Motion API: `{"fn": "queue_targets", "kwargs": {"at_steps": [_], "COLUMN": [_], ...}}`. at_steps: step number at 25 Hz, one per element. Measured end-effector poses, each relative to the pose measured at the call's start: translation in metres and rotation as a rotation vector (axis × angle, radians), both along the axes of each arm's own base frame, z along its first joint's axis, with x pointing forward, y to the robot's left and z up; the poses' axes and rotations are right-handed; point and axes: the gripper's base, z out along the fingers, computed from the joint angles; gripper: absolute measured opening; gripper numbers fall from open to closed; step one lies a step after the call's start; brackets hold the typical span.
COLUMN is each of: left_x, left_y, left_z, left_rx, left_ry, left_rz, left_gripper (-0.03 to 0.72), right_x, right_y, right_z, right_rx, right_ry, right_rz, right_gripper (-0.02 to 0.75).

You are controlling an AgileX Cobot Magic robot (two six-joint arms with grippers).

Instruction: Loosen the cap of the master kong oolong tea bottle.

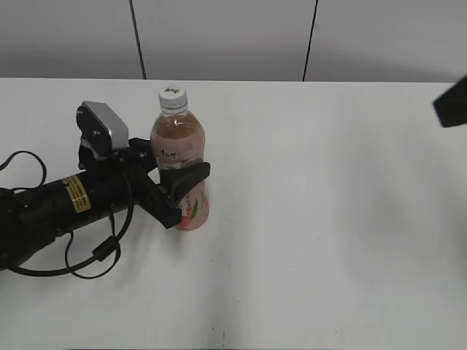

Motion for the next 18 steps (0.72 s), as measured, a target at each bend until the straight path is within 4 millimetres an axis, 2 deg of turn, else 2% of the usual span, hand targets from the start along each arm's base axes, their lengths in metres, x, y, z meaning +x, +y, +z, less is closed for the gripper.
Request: {"fn": "queue_targets", "kwargs": {"at_steps": [3, 6, 8, 11, 15, 18], "left_x": [0.0, 0.0, 0.0, 0.0, 0.0, 0.0], "left_y": [0.0, 0.0, 0.0, 0.0, 0.0, 0.0], "left_z": [0.0, 0.0, 0.0, 0.0, 0.0, 0.0], "left_rx": [-0.001, -0.002, -0.001, -0.001, -0.002, -0.002], "left_ry": [-0.001, -0.001, -0.002, -0.002, -0.002, -0.002], "left_rz": [0.0, -0.001, -0.001, -0.002, -0.002, -0.002], "left_gripper": [0.39, 0.39, 0.39, 0.39, 0.39, 0.39], "right_x": [0.03, 0.052, 0.066, 0.087, 0.104, 0.107], "right_y": [0.039, 0.088, 0.12, 0.158, 0.194, 0.212], "right_z": [0.0, -0.001, 0.001, 0.005, 0.005, -0.007], "right_rx": [-0.102, -0.205, -0.224, -0.202, -0.179, -0.193], "right_ry": [0.042, 0.052, 0.041, 0.027, 0.006, 0.018], "right_rz": [0.098, 0.154, 0.162, 0.146, 0.132, 0.138], "right_gripper": [0.409, 0.409, 0.409, 0.409, 0.409, 0.409]}}
